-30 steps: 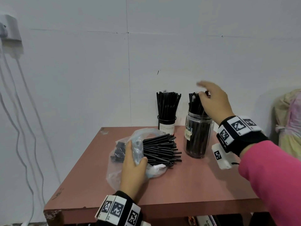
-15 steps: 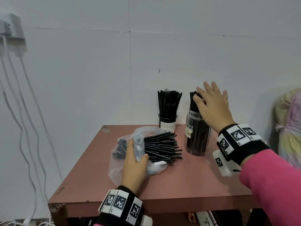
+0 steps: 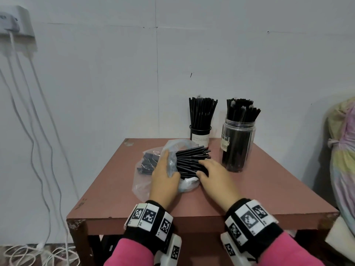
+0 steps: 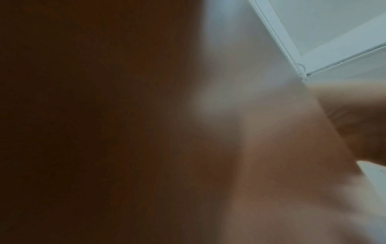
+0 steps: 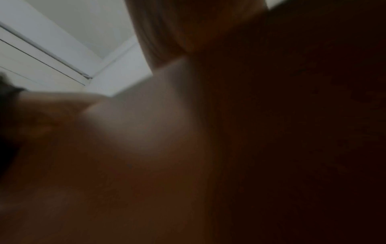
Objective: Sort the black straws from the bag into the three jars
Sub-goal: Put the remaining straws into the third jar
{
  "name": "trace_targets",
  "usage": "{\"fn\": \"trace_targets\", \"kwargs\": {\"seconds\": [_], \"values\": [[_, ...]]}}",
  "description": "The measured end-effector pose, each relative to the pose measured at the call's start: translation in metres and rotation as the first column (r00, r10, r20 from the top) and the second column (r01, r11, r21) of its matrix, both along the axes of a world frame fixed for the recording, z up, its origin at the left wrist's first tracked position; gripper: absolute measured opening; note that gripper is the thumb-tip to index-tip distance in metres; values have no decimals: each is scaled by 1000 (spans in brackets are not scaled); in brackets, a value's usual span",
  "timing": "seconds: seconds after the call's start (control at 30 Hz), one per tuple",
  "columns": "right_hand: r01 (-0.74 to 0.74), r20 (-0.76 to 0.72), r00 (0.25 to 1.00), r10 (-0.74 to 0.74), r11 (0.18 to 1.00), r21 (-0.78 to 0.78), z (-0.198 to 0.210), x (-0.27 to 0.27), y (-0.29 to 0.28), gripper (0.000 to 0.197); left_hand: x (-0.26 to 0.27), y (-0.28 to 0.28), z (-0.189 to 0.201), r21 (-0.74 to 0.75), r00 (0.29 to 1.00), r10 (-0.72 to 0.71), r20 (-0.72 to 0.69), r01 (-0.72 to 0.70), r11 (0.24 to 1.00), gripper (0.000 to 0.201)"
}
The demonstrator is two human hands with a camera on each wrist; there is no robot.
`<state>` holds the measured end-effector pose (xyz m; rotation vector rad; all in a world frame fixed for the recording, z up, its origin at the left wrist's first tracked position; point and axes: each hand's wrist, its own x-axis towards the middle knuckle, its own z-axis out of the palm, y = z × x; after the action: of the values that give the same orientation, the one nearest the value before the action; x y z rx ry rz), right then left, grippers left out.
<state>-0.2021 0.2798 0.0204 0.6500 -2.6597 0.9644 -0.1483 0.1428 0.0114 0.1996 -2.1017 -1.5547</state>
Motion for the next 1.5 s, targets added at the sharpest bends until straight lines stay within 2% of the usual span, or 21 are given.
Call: {"fn": "trace_targets", "kwargs": {"seconds": [0.17,0.27,0.4,0.47,0.57,0.73,0.87,0.97,1.1,1.2,1.27,1.4,1.5], "values": [[60,-52,997,-58,998,30,-22,-3,-12,44,-12,-4,-17,-145,1000,-11,6,12,989,58],[98,-110,989,-94,995,32,-25,-4,-12,39,-12,-3,-14,-250,999,12,33,-3,968,54],[83,-217,972,-89,996,-37,-27,0,-11,30,-12,-2,-13,-370,990,73,117,-25,929,33],[63,-241,966,-90,991,-118,-29,1,-10,26,-11,-1,-14,-420,983,84,164,-7,908,36],[15,-203,976,-75,960,-281,-29,4,-9,24,-10,0,-14,-471,980,90,176,4,882,47],[-37,-115,993,10,973,-228,-25,7,-6,36,-12,0,-15,-505,979,89,183,16,863,53],[-32,-143,990,-11,956,-290,-25,7,-6,30,-11,0,-15,-506,979,94,182,11,863,52],[-5,-177,982,-70,919,-395,-24,9,-5,25,-11,0,-16,-510,981,92,171,8,860,53],[38,-107,987,-121,819,-573,-28,3,-2,20,-11,-1,-16,-529,984,94,152,0,849,55],[62,7,997,-79,726,-685,-31,-4,0,16,-10,0,-15,-526,982,99,160,-1,851,57],[74,52,997,-53,698,-713,-30,-5,1,16,-10,1,-14,-521,979,104,174,2,854,60],[51,67,998,0,655,-754,-28,-5,1,11,-10,3,-15,-565,975,125,185,1,825,57],[-10,69,992,108,603,-797,-25,1,1,7,-11,4,-14,-604,973,157,168,-24,797,49]]}}
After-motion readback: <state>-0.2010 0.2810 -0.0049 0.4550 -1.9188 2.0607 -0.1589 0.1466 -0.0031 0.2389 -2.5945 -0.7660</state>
